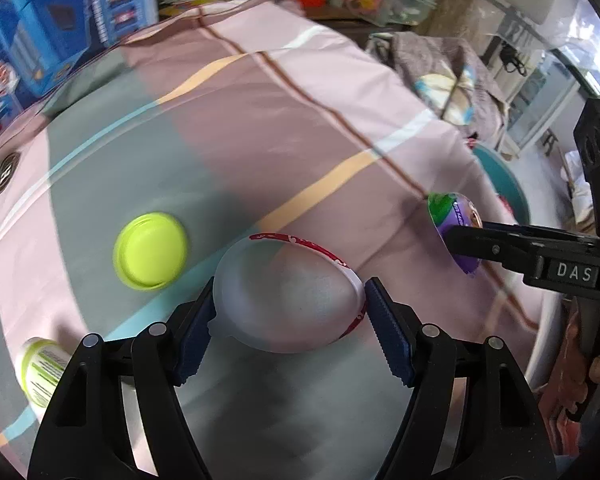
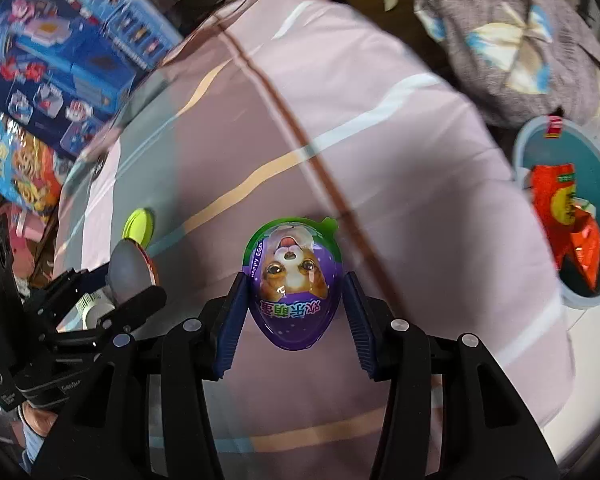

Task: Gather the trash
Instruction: 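Carry the candy egg and white lid to the teal bucket and release both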

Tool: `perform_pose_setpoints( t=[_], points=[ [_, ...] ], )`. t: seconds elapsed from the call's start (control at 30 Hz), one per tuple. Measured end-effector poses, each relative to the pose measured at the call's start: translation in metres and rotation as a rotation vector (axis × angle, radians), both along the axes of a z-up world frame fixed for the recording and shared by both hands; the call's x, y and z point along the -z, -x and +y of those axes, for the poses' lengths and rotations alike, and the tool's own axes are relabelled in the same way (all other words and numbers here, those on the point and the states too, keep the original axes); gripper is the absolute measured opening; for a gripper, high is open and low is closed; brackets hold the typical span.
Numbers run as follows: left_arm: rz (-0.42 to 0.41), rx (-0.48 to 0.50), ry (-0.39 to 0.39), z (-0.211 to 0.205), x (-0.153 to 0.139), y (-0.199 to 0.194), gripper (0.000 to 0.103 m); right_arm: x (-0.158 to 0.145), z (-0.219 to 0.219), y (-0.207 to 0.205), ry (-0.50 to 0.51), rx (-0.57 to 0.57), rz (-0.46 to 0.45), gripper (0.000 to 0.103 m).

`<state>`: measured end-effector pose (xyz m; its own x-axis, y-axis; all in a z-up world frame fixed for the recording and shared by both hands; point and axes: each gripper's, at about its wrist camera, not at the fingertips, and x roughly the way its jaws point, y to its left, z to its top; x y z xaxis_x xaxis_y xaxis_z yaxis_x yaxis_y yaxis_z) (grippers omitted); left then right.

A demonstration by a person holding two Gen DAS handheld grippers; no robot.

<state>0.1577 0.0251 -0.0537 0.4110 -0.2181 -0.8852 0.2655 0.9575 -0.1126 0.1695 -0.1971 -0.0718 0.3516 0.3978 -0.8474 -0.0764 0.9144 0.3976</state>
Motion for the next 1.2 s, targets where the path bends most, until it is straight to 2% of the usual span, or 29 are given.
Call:
perform_pose_setpoints(
  t=[0.2,0.43,0.87,1.2],
  points=[
    [-0.007,0.055,0.017,-0.044,-0.007,-0.003,0.073,-0.009,-0.043,0.002,-0.013,0.067,-0.027,0.046],
    [-0.017,0.122,0.024,-0.097,-0.015,-0.007,0.073,-0.015,-0.113,0.005,-0.039,0.189,-0.062,0.046],
    [-0.017,0.259,-0.001,-0.205,-0.025,-0.019,0.073,-0.019,-0.244,0.022,-0.077,0.399,-0.099,0.046],
    [0.007,0.353,-0.019,-0.284,-0.018,-0.037,0.073,-0.008,-0.296,0.025,-0.079,0.459,-0.066,0.046]
  ],
)
